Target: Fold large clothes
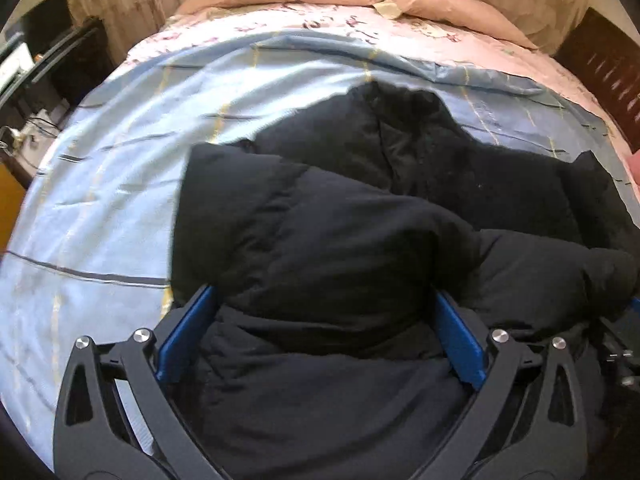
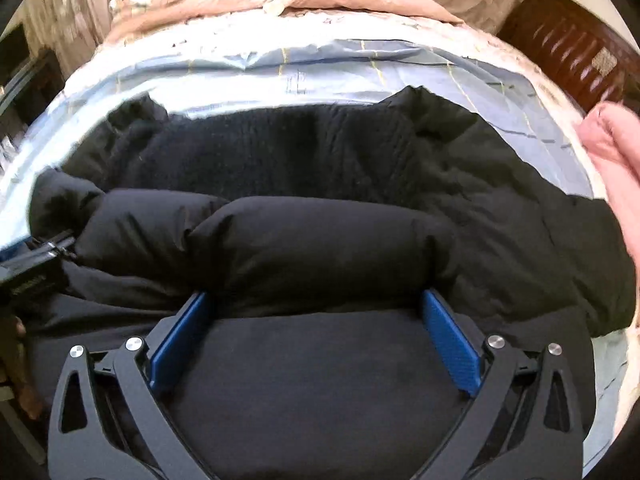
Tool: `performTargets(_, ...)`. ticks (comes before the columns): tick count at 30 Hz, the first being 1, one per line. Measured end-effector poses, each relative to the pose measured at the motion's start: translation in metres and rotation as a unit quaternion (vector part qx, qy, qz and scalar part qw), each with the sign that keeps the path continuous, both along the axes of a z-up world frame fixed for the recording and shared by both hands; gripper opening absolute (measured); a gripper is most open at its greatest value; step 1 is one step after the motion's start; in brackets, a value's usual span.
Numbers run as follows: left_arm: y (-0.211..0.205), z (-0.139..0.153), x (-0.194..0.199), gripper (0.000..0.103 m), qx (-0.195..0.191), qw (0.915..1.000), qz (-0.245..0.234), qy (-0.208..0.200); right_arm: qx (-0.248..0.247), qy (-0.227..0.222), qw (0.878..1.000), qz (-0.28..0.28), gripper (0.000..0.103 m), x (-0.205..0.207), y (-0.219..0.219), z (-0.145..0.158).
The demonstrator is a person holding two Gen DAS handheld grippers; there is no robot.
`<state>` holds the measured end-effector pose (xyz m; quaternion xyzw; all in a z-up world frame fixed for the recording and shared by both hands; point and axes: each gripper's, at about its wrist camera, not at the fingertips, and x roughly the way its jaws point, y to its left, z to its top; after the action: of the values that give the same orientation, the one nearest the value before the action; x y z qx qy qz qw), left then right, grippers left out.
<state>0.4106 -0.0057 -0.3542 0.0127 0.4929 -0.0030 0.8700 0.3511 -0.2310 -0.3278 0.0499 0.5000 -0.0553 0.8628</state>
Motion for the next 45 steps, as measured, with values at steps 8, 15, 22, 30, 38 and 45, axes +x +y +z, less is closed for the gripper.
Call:
performTargets(8, -0.095, 0.076, -0.044, 0.101, -0.039, 0.9961, -0.047, -0.063, 0.009, -0.031, 0.986, -0.166, 0.102, -0.069, -0.151, 0.052)
performTargets(15, -0.190, 0.060, -0.068, 0.101, -0.053, 0.9945, -0.085, -0.030, -0.008, -0.045, 0.948, -0.314, 0.102, -0.144, -0.308, 0.067)
performTargets(22, -0.235, 0.023, -0.081, 0.101, 0.000, 0.9964, -0.083, -0.017, 0.104, -0.048, 0.895, -0.432, 0.102, -0.184, -0.426, 0.013)
performTargets(30, -0.252, -0.002, -0.086, 0.101, 0.075, 0.9917, -0.098, -0.038, 0.206, -0.059, 0.852, -0.477, 0.102, -0.167, -0.464, -0.060)
performTargets(38, -0.255, -0.007, -0.097, 0.101, 0.091, 0.9880, -0.106, -0.065, 0.126, -0.085, 0.888, -0.435, 0.052, -0.126, -0.455, -0.057)
performTargets(45, -0.259, -0.009, -0.097, 0.101, 0.102, 0.9867, -0.108, -0.065, 0.071, -0.094, 0.901, -0.418, 0.020, -0.125, -0.435, -0.018)
